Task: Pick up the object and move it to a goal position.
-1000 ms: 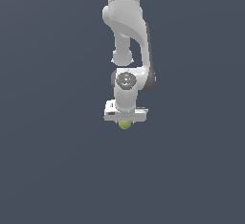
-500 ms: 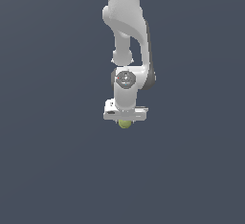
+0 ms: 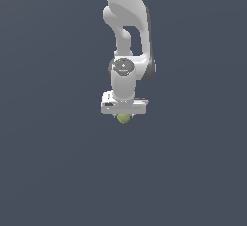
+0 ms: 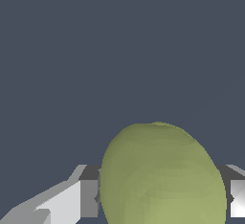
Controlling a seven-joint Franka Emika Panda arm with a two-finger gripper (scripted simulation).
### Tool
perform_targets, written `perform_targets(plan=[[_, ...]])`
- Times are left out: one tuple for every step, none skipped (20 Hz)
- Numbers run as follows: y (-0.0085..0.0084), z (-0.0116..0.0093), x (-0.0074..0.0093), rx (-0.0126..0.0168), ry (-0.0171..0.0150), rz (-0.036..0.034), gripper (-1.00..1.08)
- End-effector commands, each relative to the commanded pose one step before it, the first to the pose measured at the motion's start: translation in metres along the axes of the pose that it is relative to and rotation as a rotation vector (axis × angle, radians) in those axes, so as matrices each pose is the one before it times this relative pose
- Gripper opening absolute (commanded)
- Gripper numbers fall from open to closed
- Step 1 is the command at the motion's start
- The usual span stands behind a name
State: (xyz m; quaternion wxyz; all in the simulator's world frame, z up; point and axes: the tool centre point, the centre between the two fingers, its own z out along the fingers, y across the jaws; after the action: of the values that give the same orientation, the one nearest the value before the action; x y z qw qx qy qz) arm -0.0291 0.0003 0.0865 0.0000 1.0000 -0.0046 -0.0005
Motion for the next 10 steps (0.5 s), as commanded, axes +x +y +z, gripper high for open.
perform_targets(plan=[[0.00471,-0.01763,-0.00577,-0.00003,0.00096,0.00021,-1.00],[0.00211,-0.00798,-0.00272,0.00000,0.00000,0.00000,-1.00],[0.00224,-0.00849,-0.00289,0.00000,0.00000,0.00000,-1.00],[0.00236,-0.00897,-0.00304,0.00000,0.00000,0.00000,-1.00],[0.00240,-0.00915,-0.00309,0.00000,0.00000,0.00000,-1.00],[0.00242,-0.00924,-0.00310,0.00000,0.00000,0.00000,-1.00],[0.00262,-0.00937,-0.00314,0.00067,0.00006,0.00015,-1.00],[0.00246,-0.00945,-0.00315,0.00000,0.00000,0.00000,-1.00],[0.00249,-0.00958,-0.00318,0.00000,0.00000,0.00000,-1.00],[0.00252,-0.00972,-0.00321,0.00000,0.00000,0.00000,-1.00]])
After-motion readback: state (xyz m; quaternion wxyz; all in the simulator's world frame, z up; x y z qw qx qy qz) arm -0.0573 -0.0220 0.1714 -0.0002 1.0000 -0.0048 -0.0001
